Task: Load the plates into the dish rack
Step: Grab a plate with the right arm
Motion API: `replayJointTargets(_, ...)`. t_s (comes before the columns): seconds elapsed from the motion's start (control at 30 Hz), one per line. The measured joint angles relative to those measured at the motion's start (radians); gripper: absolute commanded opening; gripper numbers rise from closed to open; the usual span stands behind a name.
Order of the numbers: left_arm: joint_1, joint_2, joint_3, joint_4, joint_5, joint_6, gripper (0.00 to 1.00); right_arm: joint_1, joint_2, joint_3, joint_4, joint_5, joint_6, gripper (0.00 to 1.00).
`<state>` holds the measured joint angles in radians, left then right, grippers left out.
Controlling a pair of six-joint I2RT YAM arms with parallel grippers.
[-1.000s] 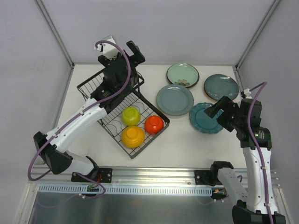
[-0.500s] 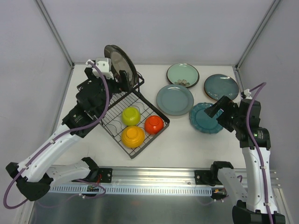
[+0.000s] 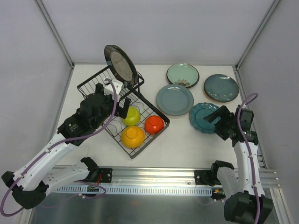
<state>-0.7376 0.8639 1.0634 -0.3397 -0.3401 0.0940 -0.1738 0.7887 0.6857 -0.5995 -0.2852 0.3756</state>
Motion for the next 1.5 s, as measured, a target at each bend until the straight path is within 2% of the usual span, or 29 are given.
replayJointTargets(0.13, 0.039, -0.001, -0.026, -0.069, 0.108, -0.026, 0.99, -0.032, 0.003, -0.072, 0.053, -0.004, 0.049, 0.97)
replayJointTargets(0.37, 0.097, 0.06, -0.035, -0.093, 0.376, -0.107, 0.99, -0.082, 0.02, -0.169, 0.163, 0.04, 0.145, 0.97)
replayJointTargets(0.53, 0.117, 0.093, -0.065, -0.096, 0.487, -0.151, 0.99, -0.099, -0.029, -0.254, 0.201, 0.118, 0.201, 0.97)
replayJointTargets(0.73, 0.118, 0.083, -0.112, -0.102, 0.524, -0.161, 0.99, -0.129, -0.088, -0.339, 0.261, 0.198, 0.228, 0.97)
replayJointTargets(1.13, 0.118, -0.018, -0.188, -0.086, 0.487, -0.136, 0.99, -0.139, 0.069, -0.445, 0.619, 0.17, 0.273, 0.93)
replayJointTargets(1.33, 0.118, -0.018, -0.212, -0.084, 0.472, -0.126, 0.99, -0.139, 0.22, -0.452, 0.833, 0.127, 0.311, 0.86)
replayJointTargets(1.5, 0.118, -0.018, -0.213, -0.082, 0.461, -0.123, 0.99, -0.141, 0.292, -0.452, 0.921, 0.119, 0.331, 0.74)
